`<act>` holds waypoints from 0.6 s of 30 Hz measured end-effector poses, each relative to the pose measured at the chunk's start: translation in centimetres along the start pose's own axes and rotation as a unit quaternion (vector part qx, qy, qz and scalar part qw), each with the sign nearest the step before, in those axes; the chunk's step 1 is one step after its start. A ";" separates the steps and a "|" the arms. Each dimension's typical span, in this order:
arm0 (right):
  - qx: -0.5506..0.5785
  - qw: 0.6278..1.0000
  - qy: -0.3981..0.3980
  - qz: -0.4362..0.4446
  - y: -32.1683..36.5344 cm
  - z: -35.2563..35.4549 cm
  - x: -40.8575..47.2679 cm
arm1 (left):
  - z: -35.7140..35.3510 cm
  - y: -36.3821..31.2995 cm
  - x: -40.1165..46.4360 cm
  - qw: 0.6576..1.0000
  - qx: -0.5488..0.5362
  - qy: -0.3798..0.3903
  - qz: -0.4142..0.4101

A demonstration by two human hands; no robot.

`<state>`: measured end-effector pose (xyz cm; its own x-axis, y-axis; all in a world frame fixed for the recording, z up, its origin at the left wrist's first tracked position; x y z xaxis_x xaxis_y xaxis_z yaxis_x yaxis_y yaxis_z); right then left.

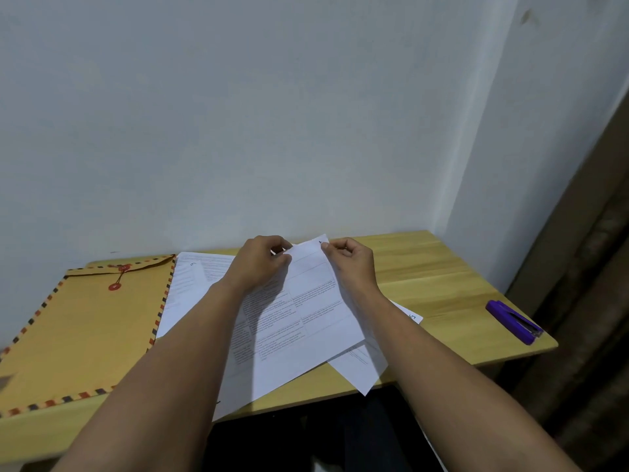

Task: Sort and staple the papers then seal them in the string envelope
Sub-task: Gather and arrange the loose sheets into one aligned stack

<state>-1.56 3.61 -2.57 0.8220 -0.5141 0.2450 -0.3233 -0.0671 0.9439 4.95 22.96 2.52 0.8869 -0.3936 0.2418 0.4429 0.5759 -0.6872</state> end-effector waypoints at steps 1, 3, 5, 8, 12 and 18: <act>-0.001 1.000 -0.001 0.001 0.0 0.1 0.0 | 0.0 -0.1 0.0 1.000 -0.003 0.001 0.000; -0.002 1.000 -0.002 0.001 0.0 0.2 0.0 | -0.1 -0.1 0.0 1.000 -0.006 0.003 0.003; 0.000 1.000 0.000 0.002 0.0 0.2 0.0 | -0.1 -0.1 0.1 1.000 -0.008 0.007 0.005; 0.007 1.000 -0.006 0.007 0.3 0.5 0.1 | -0.1 -0.2 0.1 1.000 -0.009 0.011 0.005; 0.035 0.999 -0.010 0.004 0.5 0.7 0.4 | 0.0 -0.3 0.2 1.000 -0.004 0.006 0.001; 0.060 0.998 -0.020 -0.005 0.7 0.9 0.1 | 0.3 -0.5 0.1 1.000 -0.011 -0.006 -0.008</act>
<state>-2.13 2.71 -2.09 0.8067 -0.5464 0.2253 -0.3718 -0.1726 0.9121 4.87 22.78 3.10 0.8812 -0.3944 0.2605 0.4542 0.5543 -0.6974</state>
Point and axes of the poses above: each hand's wrist, its own x-axis towards the middle knuckle, its own z-axis out of the back of the hand, y = z × x, the point moved 7 cm from there along x, towards the middle knuckle, and after that the axes turned 6 degrees about z, right-handed, at the moved point
